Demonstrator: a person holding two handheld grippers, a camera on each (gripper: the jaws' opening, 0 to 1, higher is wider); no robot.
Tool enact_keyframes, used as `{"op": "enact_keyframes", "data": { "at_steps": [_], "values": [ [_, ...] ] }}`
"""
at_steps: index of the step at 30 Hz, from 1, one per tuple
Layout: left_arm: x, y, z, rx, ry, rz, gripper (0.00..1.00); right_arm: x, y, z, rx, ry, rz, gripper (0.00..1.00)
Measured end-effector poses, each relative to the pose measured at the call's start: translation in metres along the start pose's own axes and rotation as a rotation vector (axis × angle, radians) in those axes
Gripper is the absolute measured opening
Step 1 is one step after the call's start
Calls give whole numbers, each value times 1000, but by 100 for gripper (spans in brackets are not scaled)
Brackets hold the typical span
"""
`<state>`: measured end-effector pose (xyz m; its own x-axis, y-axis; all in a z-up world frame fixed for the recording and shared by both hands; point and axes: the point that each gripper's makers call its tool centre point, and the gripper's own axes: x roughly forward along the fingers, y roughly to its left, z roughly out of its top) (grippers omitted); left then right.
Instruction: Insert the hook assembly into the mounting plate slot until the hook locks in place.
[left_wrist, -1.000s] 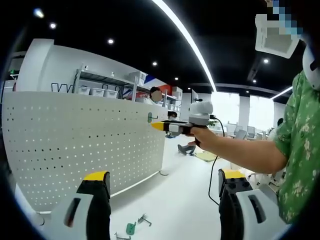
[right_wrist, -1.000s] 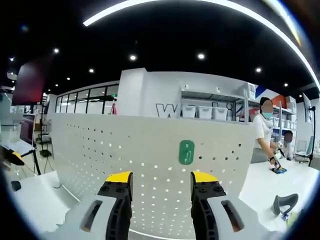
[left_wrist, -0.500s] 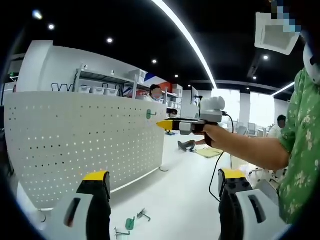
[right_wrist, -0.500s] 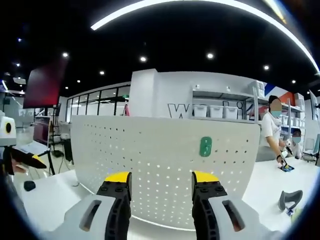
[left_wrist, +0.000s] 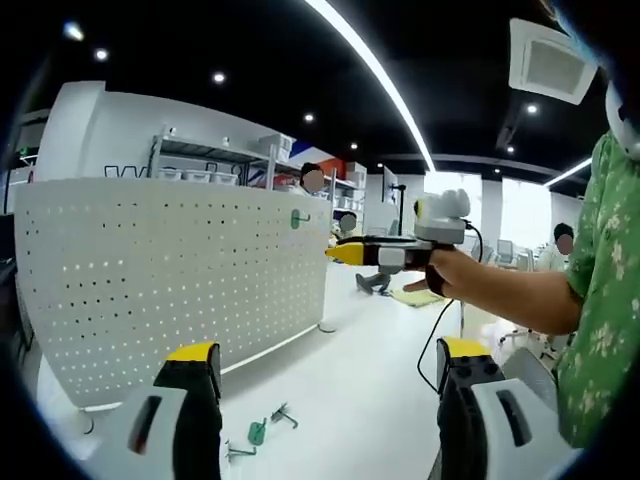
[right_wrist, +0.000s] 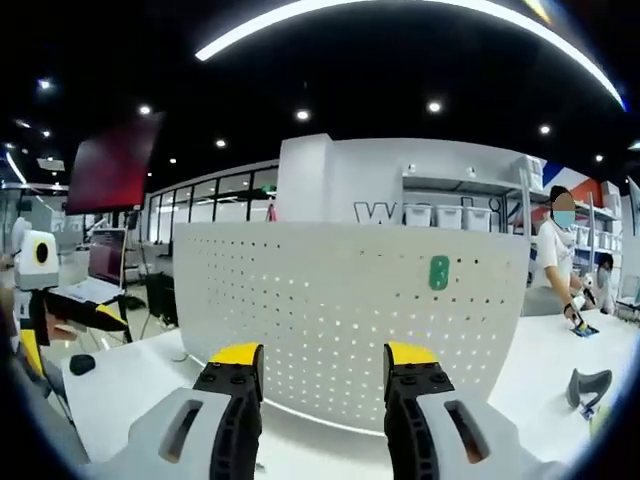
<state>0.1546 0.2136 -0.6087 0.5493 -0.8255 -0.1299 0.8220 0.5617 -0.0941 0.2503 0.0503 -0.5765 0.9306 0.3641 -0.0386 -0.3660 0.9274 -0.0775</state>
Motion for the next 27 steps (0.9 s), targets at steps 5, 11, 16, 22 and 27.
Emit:
{"op": "enact_keyframes", "data": {
  "at_steps": [5,11,16,22,27],
  "values": [
    [-4,-3,-9,-3,12,6,91,-4,21,-19,-1,39,45,48],
    [-8,-4,-15,-12,21,12,91,-6,44,-45,10,91,83,48],
    [-9,-3,-17,-17,23,17,91,-6,58,-58,13,121,112,48],
    [-9,-1,-20,-22,25,20,91,-3,68,-70,12,150,134,47],
    [-8,0,-21,-25,28,19,90,3,73,-81,-15,178,153,47]
  ]
}}
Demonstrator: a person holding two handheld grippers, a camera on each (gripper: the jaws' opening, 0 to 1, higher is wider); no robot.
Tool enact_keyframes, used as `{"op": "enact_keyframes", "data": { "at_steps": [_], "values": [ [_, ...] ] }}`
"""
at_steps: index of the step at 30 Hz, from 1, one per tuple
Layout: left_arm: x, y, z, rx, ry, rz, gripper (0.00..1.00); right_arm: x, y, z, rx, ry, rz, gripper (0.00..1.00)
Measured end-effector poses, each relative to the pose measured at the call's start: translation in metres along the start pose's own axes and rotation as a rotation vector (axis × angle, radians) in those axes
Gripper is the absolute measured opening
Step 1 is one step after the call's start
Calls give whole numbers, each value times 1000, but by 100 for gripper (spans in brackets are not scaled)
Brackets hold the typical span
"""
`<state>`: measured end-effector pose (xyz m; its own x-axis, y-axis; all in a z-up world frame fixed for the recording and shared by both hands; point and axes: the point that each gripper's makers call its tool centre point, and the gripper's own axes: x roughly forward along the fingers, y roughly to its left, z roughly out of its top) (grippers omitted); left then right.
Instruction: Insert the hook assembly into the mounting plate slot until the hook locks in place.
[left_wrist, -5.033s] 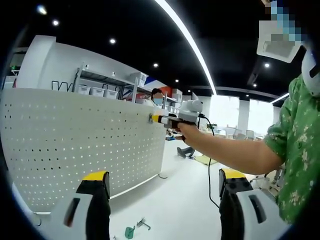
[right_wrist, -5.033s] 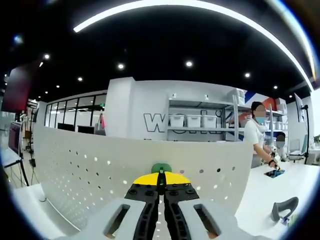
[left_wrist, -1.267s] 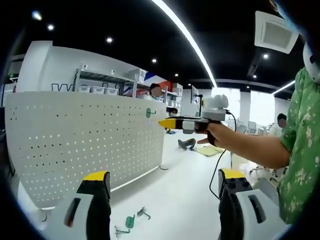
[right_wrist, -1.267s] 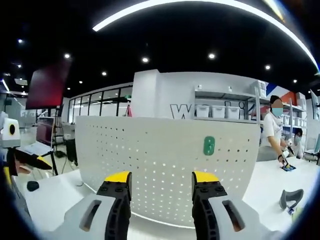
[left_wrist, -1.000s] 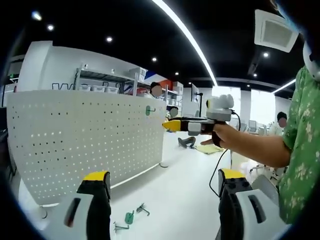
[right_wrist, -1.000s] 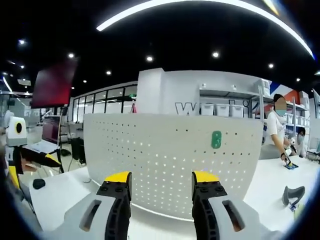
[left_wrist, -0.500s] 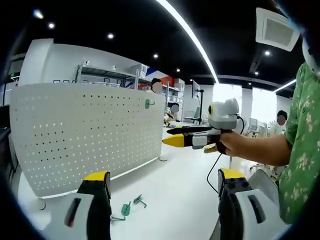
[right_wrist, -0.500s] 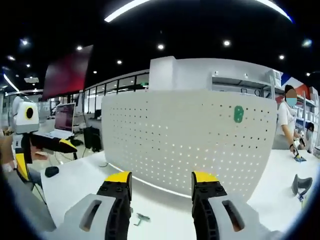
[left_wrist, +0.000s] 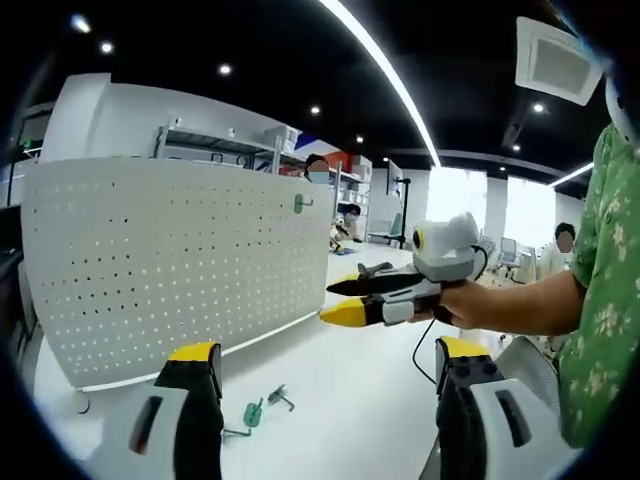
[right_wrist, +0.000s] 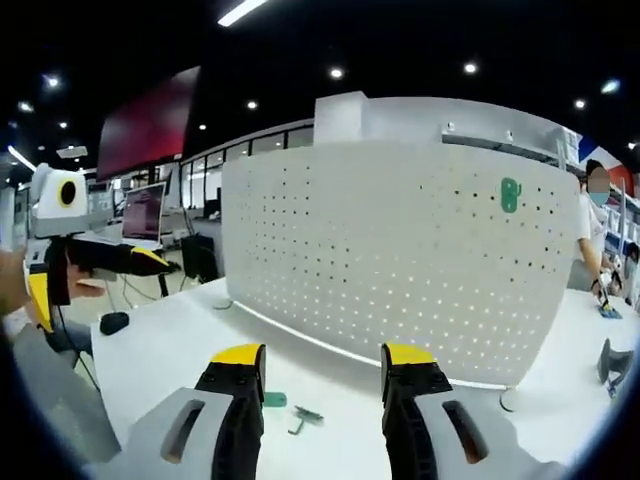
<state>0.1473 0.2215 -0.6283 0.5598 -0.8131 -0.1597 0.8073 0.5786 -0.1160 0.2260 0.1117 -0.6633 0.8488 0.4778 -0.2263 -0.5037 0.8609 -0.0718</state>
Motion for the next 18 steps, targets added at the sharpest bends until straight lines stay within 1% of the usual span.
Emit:
{"op": "enact_keyframes", "data": {
  "at_steps": [6,7,12,18],
  "values": [
    [2,2,-1,-3,4,-3,90,17,-3,-32,-29,87,28,46],
    [2,2,-1,-4,4,-4,90,18,-3,-34,-31,92,30,46],
    [3,4,-2,-6,8,-2,90,30,-8,-55,-50,144,49,44],
    [6,5,-4,-8,16,0,90,42,-8,-78,-72,201,89,43]
  ]
}}
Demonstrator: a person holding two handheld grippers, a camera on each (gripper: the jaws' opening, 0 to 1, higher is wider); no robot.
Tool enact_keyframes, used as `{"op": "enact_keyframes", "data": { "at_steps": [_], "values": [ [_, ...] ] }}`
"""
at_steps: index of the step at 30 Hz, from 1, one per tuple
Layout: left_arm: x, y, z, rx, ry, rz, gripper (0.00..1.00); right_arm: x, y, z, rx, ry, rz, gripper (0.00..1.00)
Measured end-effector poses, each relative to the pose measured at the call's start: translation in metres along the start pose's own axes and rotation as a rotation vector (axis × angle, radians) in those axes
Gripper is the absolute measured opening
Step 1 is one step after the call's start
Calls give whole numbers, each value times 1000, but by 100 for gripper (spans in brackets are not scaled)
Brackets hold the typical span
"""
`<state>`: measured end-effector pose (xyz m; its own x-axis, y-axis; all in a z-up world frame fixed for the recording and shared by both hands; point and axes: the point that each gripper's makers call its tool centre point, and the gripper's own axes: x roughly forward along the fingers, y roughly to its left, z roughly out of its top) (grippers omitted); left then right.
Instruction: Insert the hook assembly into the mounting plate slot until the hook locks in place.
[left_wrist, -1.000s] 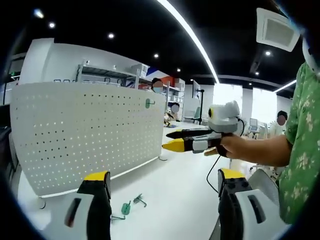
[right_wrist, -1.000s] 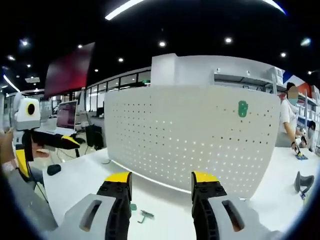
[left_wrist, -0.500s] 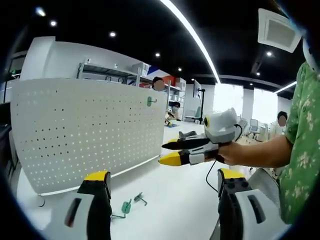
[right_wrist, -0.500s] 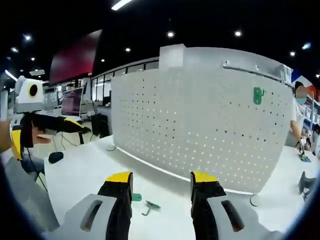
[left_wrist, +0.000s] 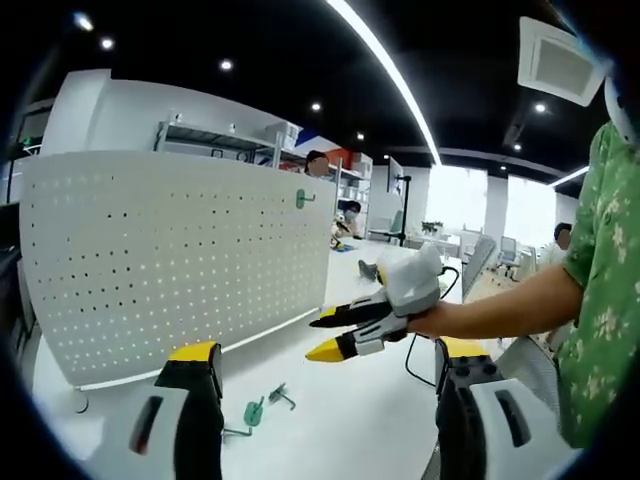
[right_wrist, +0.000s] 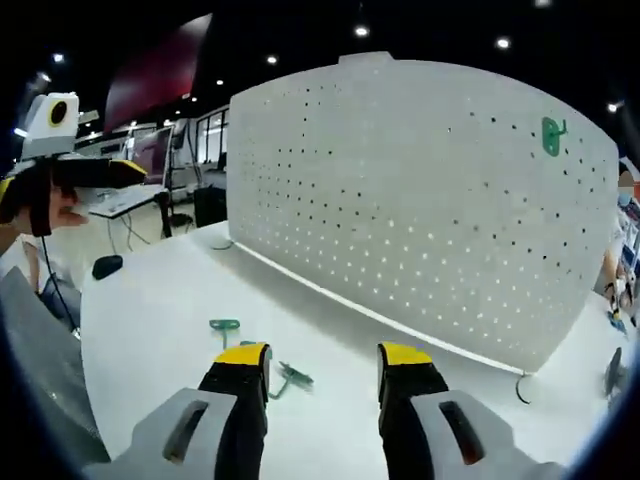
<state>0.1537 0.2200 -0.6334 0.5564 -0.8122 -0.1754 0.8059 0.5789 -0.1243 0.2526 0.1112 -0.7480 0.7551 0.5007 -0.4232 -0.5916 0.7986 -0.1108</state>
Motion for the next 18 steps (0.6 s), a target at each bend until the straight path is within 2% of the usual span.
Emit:
{"op": "enact_keyframes", "data": {
  "at_steps": [6,18],
  "values": [
    [3,-1,-3,-3,12,0,90,13,1,-17,-28,52,42,39],
    [4,1,-15,-18,42,10,90,32,4,-33,-56,106,90,36]
  ]
}}
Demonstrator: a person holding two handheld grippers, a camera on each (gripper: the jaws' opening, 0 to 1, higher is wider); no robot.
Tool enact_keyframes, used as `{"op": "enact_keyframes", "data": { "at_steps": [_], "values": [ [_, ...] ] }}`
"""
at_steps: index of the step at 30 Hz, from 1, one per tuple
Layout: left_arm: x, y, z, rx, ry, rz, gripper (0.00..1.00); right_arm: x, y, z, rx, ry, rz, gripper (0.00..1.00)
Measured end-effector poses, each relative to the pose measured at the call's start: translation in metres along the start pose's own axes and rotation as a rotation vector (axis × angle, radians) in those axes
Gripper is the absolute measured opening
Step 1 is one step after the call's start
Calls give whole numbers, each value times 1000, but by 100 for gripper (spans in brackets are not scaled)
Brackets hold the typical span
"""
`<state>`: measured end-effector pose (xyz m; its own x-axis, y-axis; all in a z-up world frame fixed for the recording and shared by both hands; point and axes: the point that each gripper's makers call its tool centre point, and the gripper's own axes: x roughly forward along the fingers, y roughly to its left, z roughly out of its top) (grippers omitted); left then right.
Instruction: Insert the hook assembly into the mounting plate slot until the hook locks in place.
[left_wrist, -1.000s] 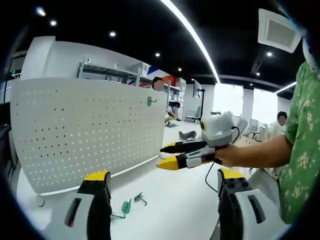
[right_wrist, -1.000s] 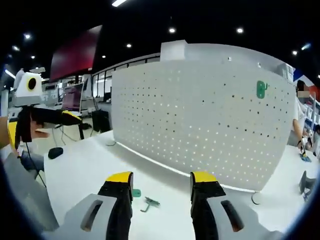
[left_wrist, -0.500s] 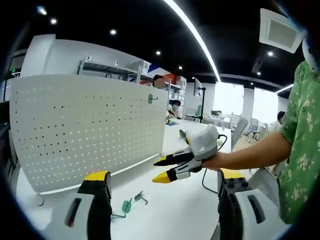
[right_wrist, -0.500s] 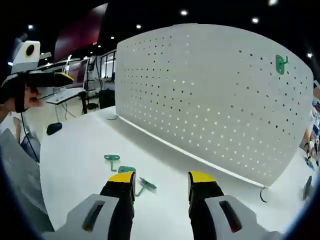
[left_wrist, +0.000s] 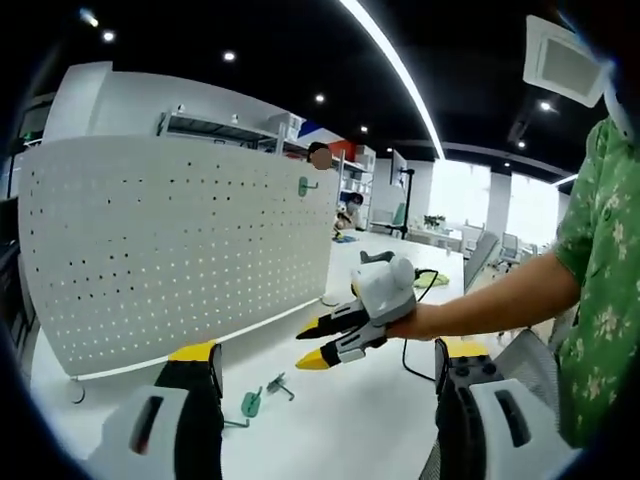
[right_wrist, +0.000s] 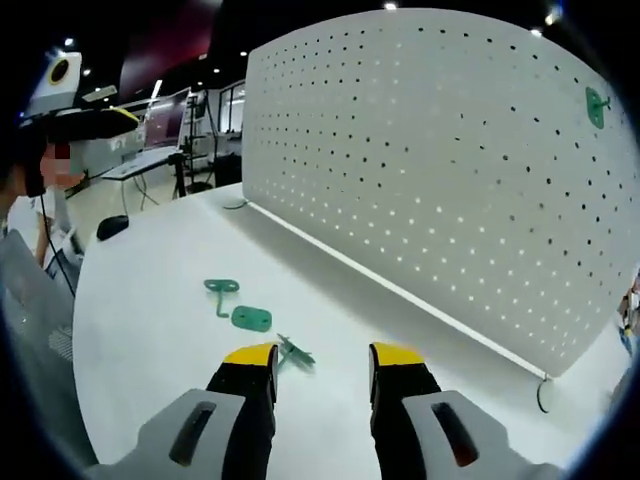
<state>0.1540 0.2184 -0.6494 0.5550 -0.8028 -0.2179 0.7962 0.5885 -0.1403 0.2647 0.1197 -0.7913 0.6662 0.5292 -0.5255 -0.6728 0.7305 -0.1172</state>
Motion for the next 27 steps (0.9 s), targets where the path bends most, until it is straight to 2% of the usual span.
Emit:
{"op": "enact_keyframes", "data": {
  "at_steps": [12,27],
  "values": [
    [2,8,-23,-12,59,25,89,16,2,-12,-39,53,50,30],
    [2,12,-33,-34,77,39,89,32,17,-18,-123,108,154,12]
  ]
}}
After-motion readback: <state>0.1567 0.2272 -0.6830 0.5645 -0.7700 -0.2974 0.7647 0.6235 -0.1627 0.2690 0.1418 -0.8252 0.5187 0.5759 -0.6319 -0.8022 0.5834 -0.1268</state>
